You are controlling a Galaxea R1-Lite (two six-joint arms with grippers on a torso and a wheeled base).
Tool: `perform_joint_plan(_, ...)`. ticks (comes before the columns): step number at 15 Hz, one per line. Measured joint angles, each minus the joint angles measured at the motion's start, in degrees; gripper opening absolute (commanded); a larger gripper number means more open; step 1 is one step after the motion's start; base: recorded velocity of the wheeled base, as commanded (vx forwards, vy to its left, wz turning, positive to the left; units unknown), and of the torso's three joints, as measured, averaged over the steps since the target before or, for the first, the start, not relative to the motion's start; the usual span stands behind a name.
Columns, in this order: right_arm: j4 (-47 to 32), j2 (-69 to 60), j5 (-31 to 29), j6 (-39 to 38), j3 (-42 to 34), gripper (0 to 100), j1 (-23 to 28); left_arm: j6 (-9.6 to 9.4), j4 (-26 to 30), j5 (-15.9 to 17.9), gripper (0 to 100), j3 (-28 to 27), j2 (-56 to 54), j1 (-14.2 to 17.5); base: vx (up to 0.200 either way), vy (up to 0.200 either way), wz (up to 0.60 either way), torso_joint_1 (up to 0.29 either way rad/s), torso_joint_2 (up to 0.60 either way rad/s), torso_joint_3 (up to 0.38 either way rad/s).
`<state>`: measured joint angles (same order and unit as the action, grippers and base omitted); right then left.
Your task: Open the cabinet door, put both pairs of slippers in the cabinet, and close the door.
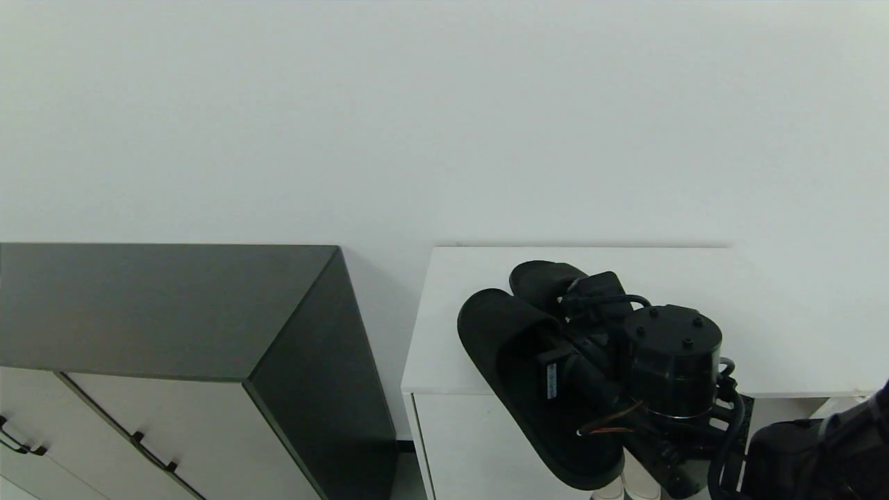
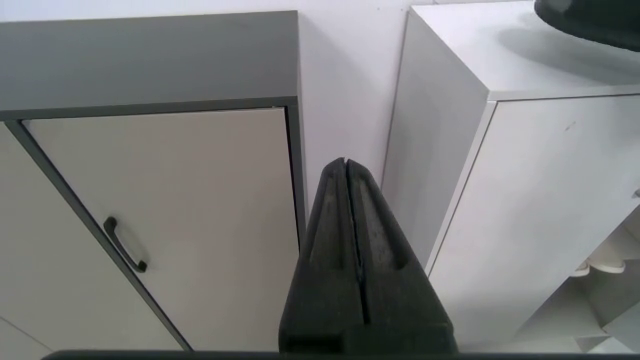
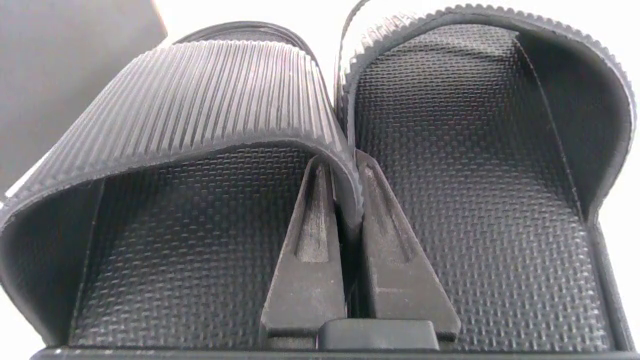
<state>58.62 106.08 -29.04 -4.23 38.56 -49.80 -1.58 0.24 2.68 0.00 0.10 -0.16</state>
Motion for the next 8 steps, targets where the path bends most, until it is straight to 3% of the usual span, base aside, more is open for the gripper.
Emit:
perform_joint_plan(5, 0.0, -0.2, -0.4, 0.1, -0.1, 0, -0.4, 0.00, 0.0, 0.0, 0, 0.0, 0.0, 0.0, 0.000, 0.000, 0.00, 0.000, 0.00, 0.000)
perform_joint_plan(8, 0.0, 0.1, -0.5, 0.1, 0.2, 0, -0.3, 0.02, 0.0, 0.0, 0, 0.0, 0.0, 0.0, -0.200, 0.000, 0.00, 0.010, 0.00, 0.004)
